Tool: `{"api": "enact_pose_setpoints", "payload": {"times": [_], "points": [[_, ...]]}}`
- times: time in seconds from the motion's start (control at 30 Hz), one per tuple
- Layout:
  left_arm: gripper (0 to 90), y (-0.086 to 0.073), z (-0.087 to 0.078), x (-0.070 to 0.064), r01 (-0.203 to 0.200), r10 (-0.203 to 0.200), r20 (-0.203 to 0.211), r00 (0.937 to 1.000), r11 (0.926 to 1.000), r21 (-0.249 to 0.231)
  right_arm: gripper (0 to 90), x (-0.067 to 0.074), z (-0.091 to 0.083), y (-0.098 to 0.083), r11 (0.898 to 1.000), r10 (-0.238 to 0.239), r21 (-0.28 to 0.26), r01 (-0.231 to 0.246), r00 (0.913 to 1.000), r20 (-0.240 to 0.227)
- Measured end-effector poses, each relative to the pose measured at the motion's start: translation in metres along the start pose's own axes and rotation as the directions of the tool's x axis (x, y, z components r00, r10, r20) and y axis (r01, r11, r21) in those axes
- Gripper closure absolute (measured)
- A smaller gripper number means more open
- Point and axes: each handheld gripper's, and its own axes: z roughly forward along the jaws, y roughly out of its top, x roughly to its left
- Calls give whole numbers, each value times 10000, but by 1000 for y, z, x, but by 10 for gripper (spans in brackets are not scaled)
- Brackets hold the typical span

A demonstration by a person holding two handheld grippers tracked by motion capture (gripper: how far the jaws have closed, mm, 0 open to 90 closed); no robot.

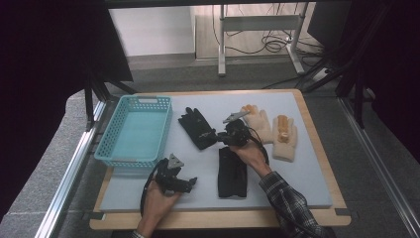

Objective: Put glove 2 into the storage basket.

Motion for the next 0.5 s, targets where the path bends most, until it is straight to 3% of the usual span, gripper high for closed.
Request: {"api": "enact_pose_setpoints", "payload": {"times": [0.3, 0.5], "points": [[64, 0, 0, 0, 10, -10, 5, 10000, 10000, 0, 677, -5, 26, 19, 10000, 59, 19, -59, 10000, 42], [64, 0, 0, 0, 26, -26, 17, 10000, 10000, -4, 645, -5, 46, 33, 9998, -169, 119, 166, 9996, 242]]}}
